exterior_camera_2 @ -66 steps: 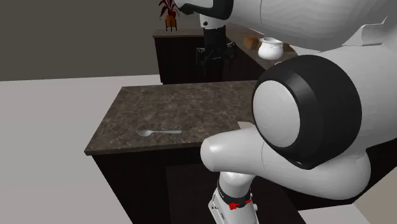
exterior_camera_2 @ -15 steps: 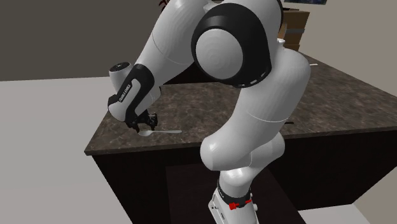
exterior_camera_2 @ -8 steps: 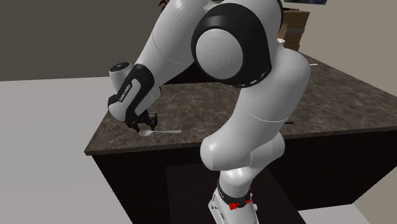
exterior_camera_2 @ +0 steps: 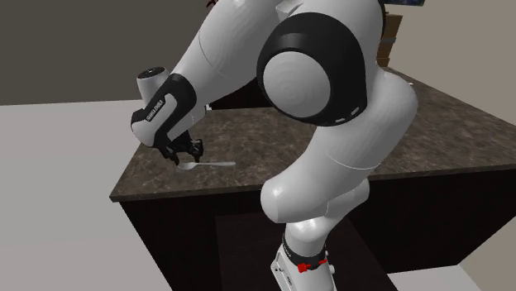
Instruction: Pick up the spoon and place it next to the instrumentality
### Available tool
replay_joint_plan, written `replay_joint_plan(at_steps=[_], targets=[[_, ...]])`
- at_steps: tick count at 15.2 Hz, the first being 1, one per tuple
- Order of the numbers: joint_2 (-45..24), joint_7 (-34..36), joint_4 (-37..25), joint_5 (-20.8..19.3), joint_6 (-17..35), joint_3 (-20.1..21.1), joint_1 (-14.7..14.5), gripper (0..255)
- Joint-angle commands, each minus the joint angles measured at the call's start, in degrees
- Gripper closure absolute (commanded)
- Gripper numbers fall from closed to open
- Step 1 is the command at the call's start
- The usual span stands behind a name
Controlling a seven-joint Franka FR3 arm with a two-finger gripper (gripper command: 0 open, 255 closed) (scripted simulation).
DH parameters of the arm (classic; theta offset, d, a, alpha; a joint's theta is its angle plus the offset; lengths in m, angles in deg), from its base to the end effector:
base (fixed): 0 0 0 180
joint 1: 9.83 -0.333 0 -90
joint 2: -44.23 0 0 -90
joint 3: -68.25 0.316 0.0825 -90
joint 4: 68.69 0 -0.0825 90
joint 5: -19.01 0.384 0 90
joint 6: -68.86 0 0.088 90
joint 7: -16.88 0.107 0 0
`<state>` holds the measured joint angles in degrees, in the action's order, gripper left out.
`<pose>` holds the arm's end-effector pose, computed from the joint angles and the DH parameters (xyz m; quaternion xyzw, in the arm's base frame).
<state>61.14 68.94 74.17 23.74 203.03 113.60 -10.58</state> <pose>0.3154 0.3259 0.3682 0.9929 -0.0874 0.0764 0.0248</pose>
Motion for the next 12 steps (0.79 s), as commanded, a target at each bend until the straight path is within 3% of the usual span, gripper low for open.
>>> replay_joint_plan(at_steps=[1, 9, 12], targets=[[1.2, -0.9, -0.9, 0.8, -1.9, -0.8, -0.5, 255], [4.7, -3.1, -4.1, 2.6, -8.2, -3.2, -1.7, 255], [9.1, -8.6, 0.3, 4.5, -8.0, -7.8, -2.5, 255]])
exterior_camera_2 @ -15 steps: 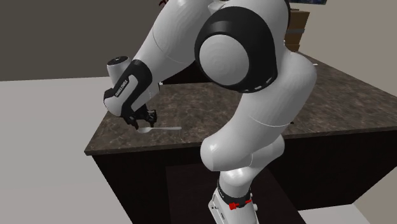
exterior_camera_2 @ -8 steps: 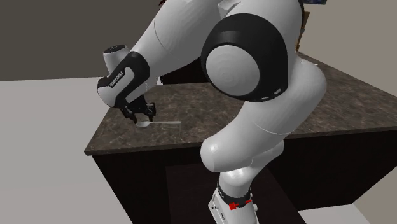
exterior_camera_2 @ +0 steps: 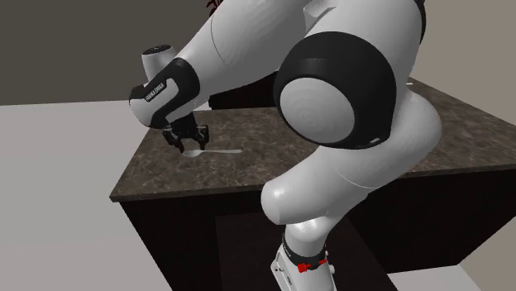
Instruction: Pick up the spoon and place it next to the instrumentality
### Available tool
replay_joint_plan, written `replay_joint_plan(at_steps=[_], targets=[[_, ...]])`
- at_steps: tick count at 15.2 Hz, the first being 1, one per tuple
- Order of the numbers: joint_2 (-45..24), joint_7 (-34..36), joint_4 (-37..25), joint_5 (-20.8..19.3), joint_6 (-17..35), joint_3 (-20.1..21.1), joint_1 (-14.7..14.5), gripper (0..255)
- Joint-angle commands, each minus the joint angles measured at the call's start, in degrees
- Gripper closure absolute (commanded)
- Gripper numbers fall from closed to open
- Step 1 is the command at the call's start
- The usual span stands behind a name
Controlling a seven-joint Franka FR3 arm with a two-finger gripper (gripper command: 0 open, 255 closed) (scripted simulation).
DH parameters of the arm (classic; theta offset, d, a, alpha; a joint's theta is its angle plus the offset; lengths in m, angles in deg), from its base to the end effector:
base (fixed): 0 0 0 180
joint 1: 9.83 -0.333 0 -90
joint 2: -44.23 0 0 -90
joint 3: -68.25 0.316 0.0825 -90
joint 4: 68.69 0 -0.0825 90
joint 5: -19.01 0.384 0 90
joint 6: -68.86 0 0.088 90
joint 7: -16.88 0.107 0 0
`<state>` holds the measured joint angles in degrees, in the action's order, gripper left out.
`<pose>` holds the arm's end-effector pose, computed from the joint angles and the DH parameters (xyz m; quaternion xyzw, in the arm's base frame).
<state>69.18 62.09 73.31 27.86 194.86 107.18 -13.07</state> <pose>0.3169 0.2986 0.4189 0.9929 -0.0882 0.0762 0.0252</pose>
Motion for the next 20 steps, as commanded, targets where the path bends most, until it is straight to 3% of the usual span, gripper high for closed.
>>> replay_joint_plan(at_steps=[1, 10, 20], targets=[[2.3, -3.5, 2.6, 0.7, 0.2, -2.9, -0.2, 255], [11.3, -18.3, 12.2, 0.0, 0.5, -15.6, 1.4, 255], [14.3, -34.1, 16.3, -6.2, 1.7, -29.3, 8.6, 255]])
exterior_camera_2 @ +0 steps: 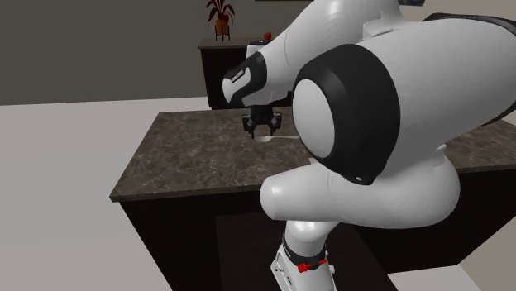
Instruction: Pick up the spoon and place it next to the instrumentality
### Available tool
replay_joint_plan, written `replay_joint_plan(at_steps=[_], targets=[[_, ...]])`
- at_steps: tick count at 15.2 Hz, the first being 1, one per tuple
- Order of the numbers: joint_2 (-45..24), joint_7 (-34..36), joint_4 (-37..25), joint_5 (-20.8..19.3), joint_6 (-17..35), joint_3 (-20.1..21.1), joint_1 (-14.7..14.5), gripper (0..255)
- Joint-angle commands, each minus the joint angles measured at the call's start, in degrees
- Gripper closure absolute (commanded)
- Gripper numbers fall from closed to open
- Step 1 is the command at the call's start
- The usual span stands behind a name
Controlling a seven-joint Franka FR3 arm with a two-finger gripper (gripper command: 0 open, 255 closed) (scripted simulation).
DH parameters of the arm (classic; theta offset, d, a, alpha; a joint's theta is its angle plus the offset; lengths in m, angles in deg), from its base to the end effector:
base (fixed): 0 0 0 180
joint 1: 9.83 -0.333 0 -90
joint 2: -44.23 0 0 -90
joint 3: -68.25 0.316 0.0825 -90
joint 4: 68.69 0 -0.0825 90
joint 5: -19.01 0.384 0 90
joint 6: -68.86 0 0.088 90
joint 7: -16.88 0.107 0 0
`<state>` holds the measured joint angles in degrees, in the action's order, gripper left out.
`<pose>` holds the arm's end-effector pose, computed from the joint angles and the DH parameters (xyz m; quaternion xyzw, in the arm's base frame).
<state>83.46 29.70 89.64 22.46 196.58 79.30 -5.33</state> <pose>0.3418 0.0369 0.4187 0.9929 -0.0881 0.0759 0.0246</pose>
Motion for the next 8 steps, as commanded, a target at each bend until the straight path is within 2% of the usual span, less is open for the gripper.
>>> replay_joint_plan(at_steps=[1, 8], targets=[[-0.2, -3.3, 0.0, -1.5, 0.2, -2.7, 1.8, 255], [-4.2, -14.1, -2.3, -6.1, 2.2, -11.7, 7.8, 255]])
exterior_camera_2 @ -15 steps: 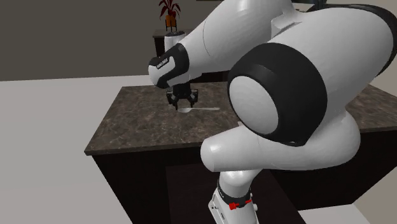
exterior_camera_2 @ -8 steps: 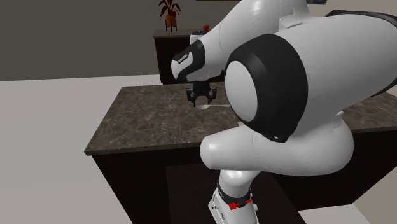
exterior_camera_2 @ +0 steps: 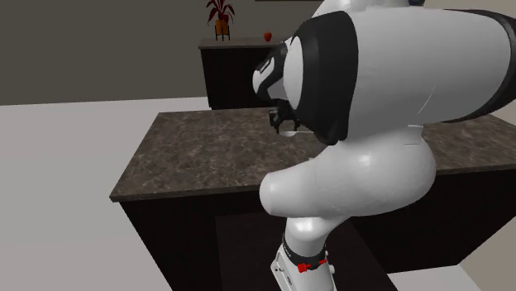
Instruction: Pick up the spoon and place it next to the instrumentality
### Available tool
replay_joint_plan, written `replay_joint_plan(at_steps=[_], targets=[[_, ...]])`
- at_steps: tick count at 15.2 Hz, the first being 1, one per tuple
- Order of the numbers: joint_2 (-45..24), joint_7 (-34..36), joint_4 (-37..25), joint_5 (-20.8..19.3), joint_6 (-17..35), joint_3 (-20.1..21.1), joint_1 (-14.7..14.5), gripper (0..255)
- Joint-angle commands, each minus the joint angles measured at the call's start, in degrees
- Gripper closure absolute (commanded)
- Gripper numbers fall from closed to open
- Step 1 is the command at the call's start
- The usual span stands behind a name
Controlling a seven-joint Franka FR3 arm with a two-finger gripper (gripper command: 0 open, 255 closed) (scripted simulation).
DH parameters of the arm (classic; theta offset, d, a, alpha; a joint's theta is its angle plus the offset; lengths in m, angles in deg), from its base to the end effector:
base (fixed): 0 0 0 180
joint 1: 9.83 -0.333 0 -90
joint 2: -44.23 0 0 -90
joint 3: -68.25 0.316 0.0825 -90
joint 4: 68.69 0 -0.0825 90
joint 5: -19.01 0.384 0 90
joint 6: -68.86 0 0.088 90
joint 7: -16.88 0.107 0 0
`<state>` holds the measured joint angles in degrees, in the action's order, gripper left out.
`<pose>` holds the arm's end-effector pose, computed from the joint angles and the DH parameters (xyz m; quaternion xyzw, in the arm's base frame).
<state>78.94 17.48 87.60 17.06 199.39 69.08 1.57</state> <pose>0.3555 -0.0674 0.4169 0.9929 -0.0880 0.0761 0.0247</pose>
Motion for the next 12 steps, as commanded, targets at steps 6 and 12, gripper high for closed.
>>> replay_joint_plan(at_steps=[6, 12], targets=[[-5.9, -10.8, -5.2, -3.1, 1.1, -8.8, 4.6, 255], [-13.9, -19.7, -12.4, -3.2, 2.1, -15.7, 6.6, 255]])
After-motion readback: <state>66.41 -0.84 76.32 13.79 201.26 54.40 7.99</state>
